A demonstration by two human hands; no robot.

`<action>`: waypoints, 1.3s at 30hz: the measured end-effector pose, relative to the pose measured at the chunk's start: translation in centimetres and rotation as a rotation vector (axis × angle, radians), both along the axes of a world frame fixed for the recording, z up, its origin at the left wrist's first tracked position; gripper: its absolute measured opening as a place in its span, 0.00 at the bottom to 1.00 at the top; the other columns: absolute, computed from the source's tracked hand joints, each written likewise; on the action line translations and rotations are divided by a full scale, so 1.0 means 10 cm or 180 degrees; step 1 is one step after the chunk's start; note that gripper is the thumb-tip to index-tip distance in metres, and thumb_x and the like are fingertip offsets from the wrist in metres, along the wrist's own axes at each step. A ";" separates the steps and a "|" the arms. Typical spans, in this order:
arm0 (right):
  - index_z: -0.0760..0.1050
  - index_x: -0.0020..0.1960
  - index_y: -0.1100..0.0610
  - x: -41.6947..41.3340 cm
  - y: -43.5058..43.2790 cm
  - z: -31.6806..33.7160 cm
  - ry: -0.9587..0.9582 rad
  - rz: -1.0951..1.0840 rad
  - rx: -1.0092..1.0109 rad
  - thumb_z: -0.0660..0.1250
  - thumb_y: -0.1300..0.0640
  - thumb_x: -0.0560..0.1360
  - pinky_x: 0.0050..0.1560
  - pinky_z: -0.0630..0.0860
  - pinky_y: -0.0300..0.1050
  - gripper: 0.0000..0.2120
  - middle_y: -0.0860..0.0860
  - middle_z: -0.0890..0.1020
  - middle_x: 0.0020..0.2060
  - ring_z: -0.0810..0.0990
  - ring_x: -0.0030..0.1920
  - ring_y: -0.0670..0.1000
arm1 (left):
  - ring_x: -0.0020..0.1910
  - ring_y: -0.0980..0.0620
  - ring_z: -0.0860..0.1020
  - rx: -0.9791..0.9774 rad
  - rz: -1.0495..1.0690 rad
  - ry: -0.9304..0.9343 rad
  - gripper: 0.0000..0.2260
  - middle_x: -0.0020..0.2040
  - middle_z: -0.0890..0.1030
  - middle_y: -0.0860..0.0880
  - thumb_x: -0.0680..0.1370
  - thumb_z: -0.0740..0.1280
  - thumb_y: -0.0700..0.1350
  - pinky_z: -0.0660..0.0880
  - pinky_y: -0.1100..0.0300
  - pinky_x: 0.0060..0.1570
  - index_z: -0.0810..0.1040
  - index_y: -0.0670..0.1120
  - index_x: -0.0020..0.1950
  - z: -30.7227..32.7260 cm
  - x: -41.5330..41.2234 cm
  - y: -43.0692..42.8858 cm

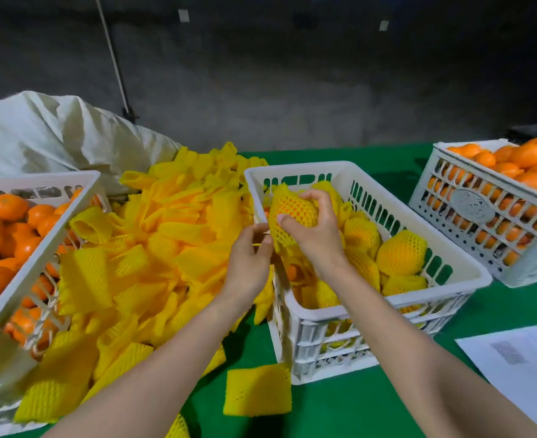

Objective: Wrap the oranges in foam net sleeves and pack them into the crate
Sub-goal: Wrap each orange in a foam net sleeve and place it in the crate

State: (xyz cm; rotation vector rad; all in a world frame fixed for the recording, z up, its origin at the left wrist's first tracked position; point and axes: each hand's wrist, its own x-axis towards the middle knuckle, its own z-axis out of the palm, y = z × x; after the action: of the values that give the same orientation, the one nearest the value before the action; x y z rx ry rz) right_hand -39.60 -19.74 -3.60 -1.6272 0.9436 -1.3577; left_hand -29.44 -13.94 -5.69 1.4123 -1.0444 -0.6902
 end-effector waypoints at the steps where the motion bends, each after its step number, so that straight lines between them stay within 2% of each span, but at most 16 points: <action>1: 0.70 0.51 0.47 -0.06 -0.13 -0.01 0.0023 -0.0110 0.0100 0.74 0.56 0.68 0.43 0.68 0.25 0.17 0.37 0.72 0.48 0.70 0.49 0.27 | 0.44 0.52 0.78 0.0014 -0.0064 -0.0340 0.11 0.54 0.78 0.44 0.81 0.59 0.39 0.77 0.57 0.46 0.73 0.41 0.63 0.01 -0.06 -0.12; 4: 0.72 0.51 0.45 -0.22 -0.56 0.00 0.0285 -0.0383 0.0448 0.74 0.54 0.67 0.50 0.74 0.44 0.16 0.47 0.74 0.53 0.73 0.55 0.45 | 0.47 0.48 0.76 0.0077 -0.0264 -0.1469 0.15 0.56 0.78 0.41 0.80 0.62 0.41 0.70 0.61 0.45 0.70 0.39 0.67 0.03 -0.18 -0.45; 8: 0.71 0.57 0.50 -0.20 -1.10 0.01 0.0622 -0.0580 0.0415 0.74 0.55 0.65 0.47 0.74 0.46 0.22 0.49 0.75 0.52 0.75 0.51 0.51 | 0.58 0.42 0.74 0.0423 -0.0451 -0.2684 0.18 0.59 0.77 0.42 0.78 0.65 0.42 0.69 0.55 0.51 0.69 0.42 0.68 -0.09 -0.21 -0.65; 11: 0.65 0.59 0.53 0.07 -1.42 -0.04 0.1034 -0.0705 0.0419 0.75 0.54 0.64 0.42 0.70 0.44 0.28 0.54 0.75 0.54 0.76 0.49 0.54 | 0.61 0.43 0.73 0.0414 -0.0387 -0.2738 0.21 0.61 0.76 0.43 0.77 0.66 0.38 0.66 0.58 0.55 0.69 0.44 0.69 -0.16 -0.19 -0.68; 15: 0.64 0.61 0.56 0.60 -1.64 -0.17 0.1668 -0.0502 -0.0013 0.74 0.56 0.67 0.45 0.68 0.45 0.28 0.57 0.69 0.60 0.74 0.55 0.59 | 0.70 0.42 0.63 0.0470 -0.0422 -0.2986 0.32 0.71 0.65 0.40 0.71 0.63 0.29 0.56 0.63 0.64 0.61 0.39 0.74 -0.16 -0.17 -0.70; 17: 0.64 0.65 0.56 0.78 -1.72 -0.28 0.1953 -0.0330 -0.0102 0.73 0.54 0.70 0.51 0.71 0.49 0.28 0.60 0.65 0.63 0.73 0.57 0.63 | 0.70 0.42 0.63 0.0544 -0.0389 -0.3127 0.35 0.70 0.64 0.39 0.68 0.66 0.29 0.55 0.63 0.64 0.59 0.36 0.74 -0.18 -0.16 -0.72; 19: 0.61 0.70 0.55 0.86 -1.80 -0.36 0.2544 -0.0127 -0.0033 0.69 0.52 0.73 0.60 0.69 0.52 0.30 0.63 0.64 0.66 0.70 0.61 0.65 | 0.70 0.43 0.63 0.0584 -0.0321 -0.3204 0.36 0.70 0.64 0.39 0.67 0.67 0.29 0.56 0.63 0.64 0.58 0.36 0.74 -0.19 -0.15 -0.74; 21: 0.54 0.75 0.51 0.86 -1.84 -0.39 0.2963 0.0045 0.0031 0.67 0.51 0.75 0.67 0.63 0.55 0.34 0.65 0.58 0.71 0.62 0.68 0.67 | 0.69 0.43 0.63 0.0593 -0.0358 -0.3167 0.36 0.70 0.64 0.38 0.68 0.67 0.29 0.57 0.62 0.64 0.58 0.36 0.74 -0.20 -0.14 -0.75; 23: 0.48 0.76 0.48 0.84 -1.83 -0.38 0.2968 0.0099 0.0164 0.68 0.51 0.73 0.71 0.56 0.58 0.40 0.64 0.47 0.75 0.52 0.73 0.68 | 0.69 0.42 0.64 0.0615 -0.0421 -0.2988 0.35 0.70 0.64 0.38 0.69 0.67 0.29 0.59 0.60 0.65 0.58 0.36 0.74 -0.19 -0.15 -0.72; 25: 0.49 0.76 0.49 0.80 -1.77 -0.36 0.2934 -0.0020 0.0177 0.69 0.52 0.72 0.72 0.55 0.59 0.40 0.61 0.44 0.75 0.47 0.74 0.67 | 0.68 0.42 0.65 0.0577 -0.0410 -0.2682 0.32 0.70 0.64 0.39 0.70 0.64 0.29 0.61 0.59 0.66 0.61 0.36 0.73 -0.16 -0.16 -0.69; 27: 0.58 0.74 0.55 0.76 -1.70 -0.30 0.2723 -0.0252 0.0019 0.68 0.54 0.73 0.70 0.59 0.57 0.33 0.61 0.52 0.75 0.53 0.74 0.64 | 0.65 0.43 0.68 0.0420 -0.0307 -0.2284 0.26 0.67 0.66 0.39 0.71 0.61 0.27 0.64 0.60 0.64 0.66 0.36 0.69 -0.13 -0.17 -0.65; 30: 0.71 0.65 0.61 0.73 -1.51 -0.13 0.2125 -0.0382 -0.0457 0.66 0.59 0.74 0.64 0.62 0.46 0.20 0.58 0.71 0.66 0.67 0.67 0.58 | 0.59 0.44 0.72 0.0134 0.0003 -0.1591 0.16 0.61 0.69 0.40 0.73 0.59 0.27 0.69 0.58 0.59 0.72 0.36 0.60 -0.12 -0.18 -0.56; 32: 0.74 0.61 0.62 0.75 -1.30 0.00 0.1894 -0.0343 -0.0744 0.65 0.60 0.75 0.60 0.62 0.42 0.15 0.57 0.77 0.60 0.72 0.63 0.56 | 0.56 0.46 0.74 -0.0046 0.0349 -0.1247 0.13 0.58 0.72 0.40 0.75 0.59 0.29 0.70 0.62 0.55 0.74 0.36 0.57 -0.15 -0.12 -0.47; 35: 0.77 0.56 0.62 0.83 -0.92 0.16 0.1699 -0.0093 -0.1087 0.65 0.60 0.75 0.59 0.67 0.45 0.11 0.56 0.81 0.55 0.77 0.57 0.56 | 0.52 0.47 0.77 -0.0148 0.0873 -0.0891 0.09 0.54 0.78 0.42 0.76 0.62 0.32 0.70 0.66 0.48 0.76 0.38 0.56 -0.12 0.16 -0.31; 37: 0.78 0.55 0.62 0.96 -0.70 0.19 0.1856 0.0212 -0.1253 0.65 0.60 0.75 0.57 0.69 0.47 0.10 0.56 0.82 0.53 0.78 0.56 0.57 | 0.50 0.44 0.79 -0.0091 0.1200 -0.0586 0.10 0.51 0.79 0.44 0.76 0.62 0.30 0.73 0.59 0.49 0.76 0.39 0.54 -0.07 0.49 -0.19; 39: 0.77 0.57 0.60 1.18 -0.50 0.14 0.2509 0.0858 -0.1351 0.64 0.59 0.76 0.58 0.69 0.47 0.11 0.57 0.80 0.56 0.76 0.59 0.57 | 0.49 0.41 0.80 -0.0062 0.1445 -0.0372 0.11 0.49 0.79 0.43 0.75 0.60 0.28 0.74 0.52 0.50 0.76 0.40 0.52 -0.01 0.85 -0.02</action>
State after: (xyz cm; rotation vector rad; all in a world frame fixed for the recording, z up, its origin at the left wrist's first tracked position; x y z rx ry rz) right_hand -27.80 -24.78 -2.20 -2.6043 0.8355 -0.7431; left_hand -20.96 -14.17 -5.78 1.6150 -0.7744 -0.2684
